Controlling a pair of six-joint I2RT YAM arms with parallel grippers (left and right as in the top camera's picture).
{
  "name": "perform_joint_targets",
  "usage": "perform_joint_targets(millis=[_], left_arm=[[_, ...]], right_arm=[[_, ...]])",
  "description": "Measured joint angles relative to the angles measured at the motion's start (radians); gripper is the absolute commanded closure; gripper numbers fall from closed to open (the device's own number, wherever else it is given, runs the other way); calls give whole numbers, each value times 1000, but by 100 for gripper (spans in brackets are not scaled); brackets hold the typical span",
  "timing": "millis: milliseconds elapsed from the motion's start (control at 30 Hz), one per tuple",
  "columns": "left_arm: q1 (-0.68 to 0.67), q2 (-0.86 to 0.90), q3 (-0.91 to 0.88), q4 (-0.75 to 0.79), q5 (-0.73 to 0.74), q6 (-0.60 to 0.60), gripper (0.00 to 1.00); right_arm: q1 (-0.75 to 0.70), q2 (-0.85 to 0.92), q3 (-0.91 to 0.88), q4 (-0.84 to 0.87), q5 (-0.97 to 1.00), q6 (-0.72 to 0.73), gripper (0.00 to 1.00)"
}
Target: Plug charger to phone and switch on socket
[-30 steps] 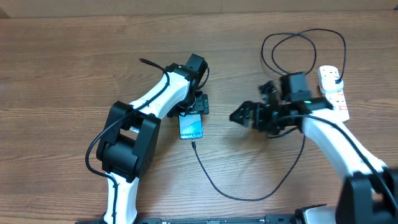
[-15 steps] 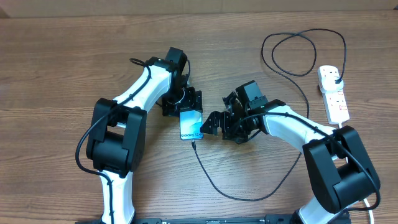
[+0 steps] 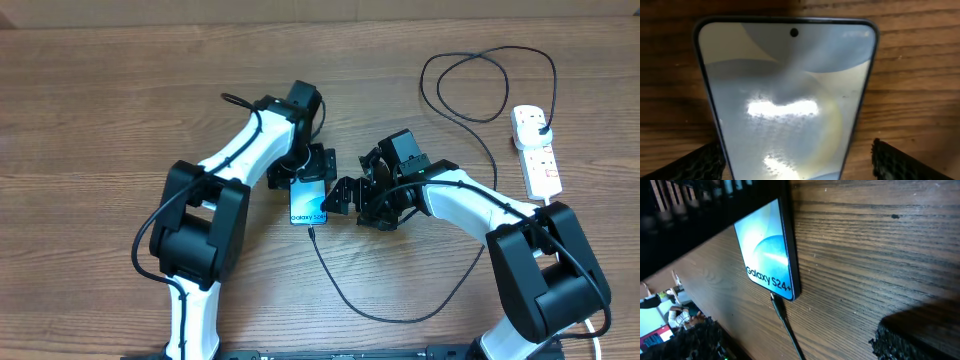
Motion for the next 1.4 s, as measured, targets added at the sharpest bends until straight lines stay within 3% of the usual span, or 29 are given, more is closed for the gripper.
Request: perform_joint_targets(millis=[200,533,767,867,967,1233,1400], left_arm=[[-29,3,-1,0,-80,-25,21],[-34,8,0,0,-91,-28,15],[-40,10,6,-3,-96,-31,29],[-40,10,6,-4,-95,-31,27],[-40,10,6,-5,-95,-31,9],[-53,15,13,0,-99,-36,0],[-69,19,13,-6,-142,-37,16]], right_arm=[[0,0,0,0,0,3,0],[0,0,0,23,0,22,0],[0,0,0,68,-4,51,0],[0,0,0,69,-4,53,0],[0,0,0,69,-4,56,0],[0,0,0,70,-4,58,0],[0,0,0,69,-4,57,0]])
